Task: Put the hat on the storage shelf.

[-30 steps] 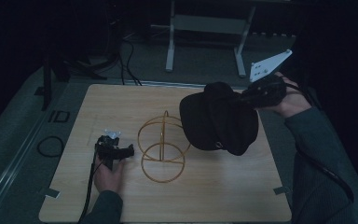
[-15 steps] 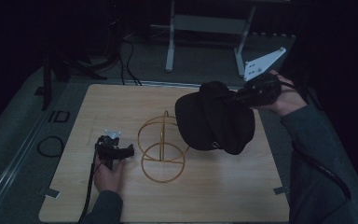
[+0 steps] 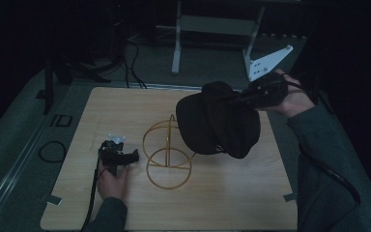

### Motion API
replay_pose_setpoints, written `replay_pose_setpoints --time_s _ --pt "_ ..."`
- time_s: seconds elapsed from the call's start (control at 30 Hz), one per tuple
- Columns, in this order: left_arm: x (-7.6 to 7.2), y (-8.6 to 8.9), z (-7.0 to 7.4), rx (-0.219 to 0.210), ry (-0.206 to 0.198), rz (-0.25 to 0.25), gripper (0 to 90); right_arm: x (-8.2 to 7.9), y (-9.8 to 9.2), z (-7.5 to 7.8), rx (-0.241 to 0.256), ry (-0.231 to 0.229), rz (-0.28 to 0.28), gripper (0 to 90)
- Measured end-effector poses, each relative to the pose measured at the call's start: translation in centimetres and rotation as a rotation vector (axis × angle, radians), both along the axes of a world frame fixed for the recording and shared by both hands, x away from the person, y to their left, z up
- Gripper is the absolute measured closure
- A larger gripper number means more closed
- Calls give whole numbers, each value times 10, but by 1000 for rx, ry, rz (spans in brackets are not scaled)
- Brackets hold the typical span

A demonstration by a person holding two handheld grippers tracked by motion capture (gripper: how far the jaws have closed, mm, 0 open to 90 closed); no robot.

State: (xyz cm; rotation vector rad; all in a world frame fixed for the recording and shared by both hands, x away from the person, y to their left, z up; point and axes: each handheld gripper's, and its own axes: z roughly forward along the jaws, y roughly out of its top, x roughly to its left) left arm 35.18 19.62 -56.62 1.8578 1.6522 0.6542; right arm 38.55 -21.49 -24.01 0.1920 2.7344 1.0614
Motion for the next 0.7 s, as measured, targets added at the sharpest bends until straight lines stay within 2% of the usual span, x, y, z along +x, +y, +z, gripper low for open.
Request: replay_pose_setpoints --time_s 0.7 --pt "0 0 0 0 0 0 60 0 26 6 19 -13 40 863"
